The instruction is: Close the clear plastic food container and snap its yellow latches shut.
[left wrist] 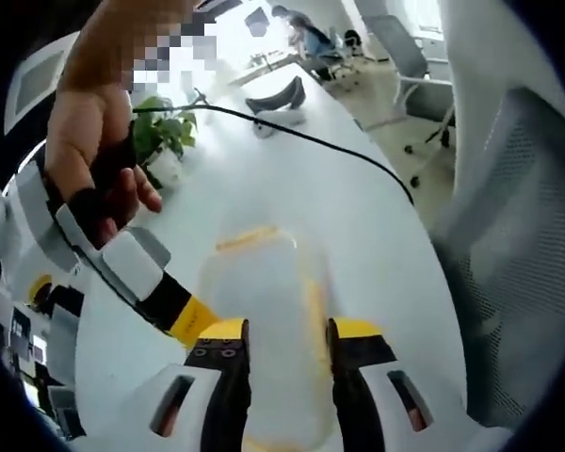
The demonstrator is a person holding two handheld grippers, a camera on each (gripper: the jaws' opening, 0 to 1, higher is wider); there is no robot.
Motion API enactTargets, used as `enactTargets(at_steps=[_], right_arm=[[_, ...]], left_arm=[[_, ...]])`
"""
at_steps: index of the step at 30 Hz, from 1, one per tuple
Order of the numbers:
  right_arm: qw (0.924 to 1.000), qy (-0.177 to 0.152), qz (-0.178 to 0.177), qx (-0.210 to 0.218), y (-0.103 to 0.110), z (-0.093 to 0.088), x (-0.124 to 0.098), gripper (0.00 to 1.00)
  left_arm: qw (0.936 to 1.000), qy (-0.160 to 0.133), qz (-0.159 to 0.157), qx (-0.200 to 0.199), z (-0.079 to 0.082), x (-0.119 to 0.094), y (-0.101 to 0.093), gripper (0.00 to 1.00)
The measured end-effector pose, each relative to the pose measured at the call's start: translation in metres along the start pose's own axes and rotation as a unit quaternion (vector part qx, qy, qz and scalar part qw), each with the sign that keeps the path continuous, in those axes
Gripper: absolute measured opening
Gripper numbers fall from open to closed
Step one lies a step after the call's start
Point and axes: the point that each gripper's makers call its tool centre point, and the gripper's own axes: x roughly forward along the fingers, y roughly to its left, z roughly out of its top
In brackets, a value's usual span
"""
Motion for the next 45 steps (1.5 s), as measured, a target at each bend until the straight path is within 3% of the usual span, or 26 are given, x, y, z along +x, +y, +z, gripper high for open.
enactTargets(at_steps=[2, 13, 23, 26, 31, 34, 36, 40, 45], right_arm=[[0.9999, -0.004, -0.012, -0.009, -0.001, 0.001, -0.003, 0.30], [0.9969, -0.044, -0.061, -0.020, 0.000, 0.008, -0.024, 0.37], [0.9930, -0.072, -0.085, -0.039, 0.013, 0.016, -0.037, 0.35], [0.9919, -0.087, -0.088, -0.030, 0.014, 0.017, -0.040, 0.35], [0.9876, -0.119, -0.100, -0.019, 0.020, 0.017, -0.046, 0.38], [0.9838, -0.137, -0.114, -0.020, 0.022, 0.017, -0.051, 0.41], [0.9802, -0.152, -0.126, -0.019, 0.023, 0.017, -0.054, 0.42], [0.9750, -0.171, -0.141, -0.011, 0.028, 0.012, -0.057, 0.48], [0.9698, -0.190, -0.152, -0.011, 0.036, 0.003, -0.057, 0.46]], left_arm=[[0.9998, 0.004, -0.007, 0.018, -0.001, 0.000, -0.005, 0.34], [0.9999, -0.014, -0.004, -0.005, 0.007, -0.010, 0.001, 0.40], [0.9977, -0.020, -0.008, -0.064, 0.003, -0.026, 0.009, 0.41], [0.9957, -0.025, -0.017, -0.087, 0.003, -0.031, 0.007, 0.45], [0.9936, -0.023, -0.005, -0.111, -0.003, -0.042, 0.018, 0.48], [0.9906, -0.028, 0.000, -0.134, -0.004, -0.046, 0.024, 0.50], [0.9840, -0.043, -0.005, -0.173, -0.001, -0.047, 0.024, 0.50], [0.9755, -0.044, -0.001, -0.216, -0.006, -0.049, 0.029, 0.53], [0.9741, -0.035, -0.006, -0.224, -0.009, -0.049, 0.027, 0.60]])
